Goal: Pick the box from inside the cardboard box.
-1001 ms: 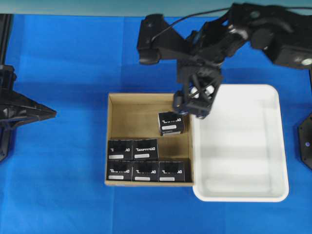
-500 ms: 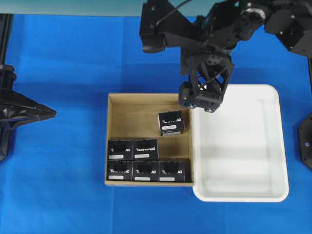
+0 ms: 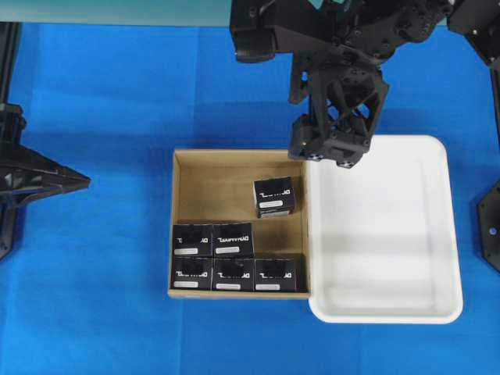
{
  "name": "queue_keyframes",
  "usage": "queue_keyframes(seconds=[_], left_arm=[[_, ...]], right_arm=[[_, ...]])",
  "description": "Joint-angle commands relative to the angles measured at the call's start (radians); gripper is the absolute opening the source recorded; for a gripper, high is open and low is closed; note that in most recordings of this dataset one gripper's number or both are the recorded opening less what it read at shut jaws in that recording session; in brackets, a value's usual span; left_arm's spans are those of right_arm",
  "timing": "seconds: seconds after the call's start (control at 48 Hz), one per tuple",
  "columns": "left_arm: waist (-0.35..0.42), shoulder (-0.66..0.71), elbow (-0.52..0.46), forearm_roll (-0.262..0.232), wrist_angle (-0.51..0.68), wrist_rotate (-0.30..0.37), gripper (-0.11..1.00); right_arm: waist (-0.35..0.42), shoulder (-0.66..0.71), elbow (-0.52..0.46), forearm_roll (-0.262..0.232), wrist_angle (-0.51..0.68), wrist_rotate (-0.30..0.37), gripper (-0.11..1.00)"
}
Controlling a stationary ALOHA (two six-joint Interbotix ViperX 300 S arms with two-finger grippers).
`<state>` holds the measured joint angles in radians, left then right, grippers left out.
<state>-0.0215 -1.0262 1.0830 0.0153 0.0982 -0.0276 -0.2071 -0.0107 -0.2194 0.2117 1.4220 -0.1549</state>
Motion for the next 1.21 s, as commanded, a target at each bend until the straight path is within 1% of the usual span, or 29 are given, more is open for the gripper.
queue_keyframes(seconds=[0.0,0.146,0.459,0.542,0.667,0.73,0.876,1.188], left_arm=[[-0.002,0.005,-0.029,0.003,-0.005,-0.002,-0.07],[-0.002,0.005,-0.029,0.002,-0.005,-0.002,-0.07],[-0.002,0.005,-0.029,0.002,-0.005,-0.002,-0.07],[-0.002,0.005,-0.029,0.002,-0.005,-0.002,-0.07],[-0.002,0.005,-0.029,0.002,-0.005,-0.002,-0.07],[-0.002,0.005,-0.028,0.002,-0.006,0.000,-0.07],[-0.003,0.008,-0.029,0.002,-0.005,0.000,-0.07],[-0.009,0.011,-0.028,0.003,-0.005,-0.002,-0.07]], right_arm=[[0.005,0.008,0.008,0.000,-0.015,-0.003,1.00],[0.008,0.025,0.057,0.000,-0.075,-0.012,1.00],[0.014,0.077,0.275,-0.003,-0.304,-0.058,1.00],[0.018,0.092,0.313,-0.015,-0.357,-0.064,1.00],[0.026,0.115,0.365,-0.049,-0.434,-0.069,1.00],[0.032,0.126,0.385,-0.061,-0.462,-0.072,1.00],[0.048,0.153,0.422,-0.066,-0.515,-0.075,1.00],[0.072,0.198,0.434,-0.074,-0.531,-0.110,1.00]])
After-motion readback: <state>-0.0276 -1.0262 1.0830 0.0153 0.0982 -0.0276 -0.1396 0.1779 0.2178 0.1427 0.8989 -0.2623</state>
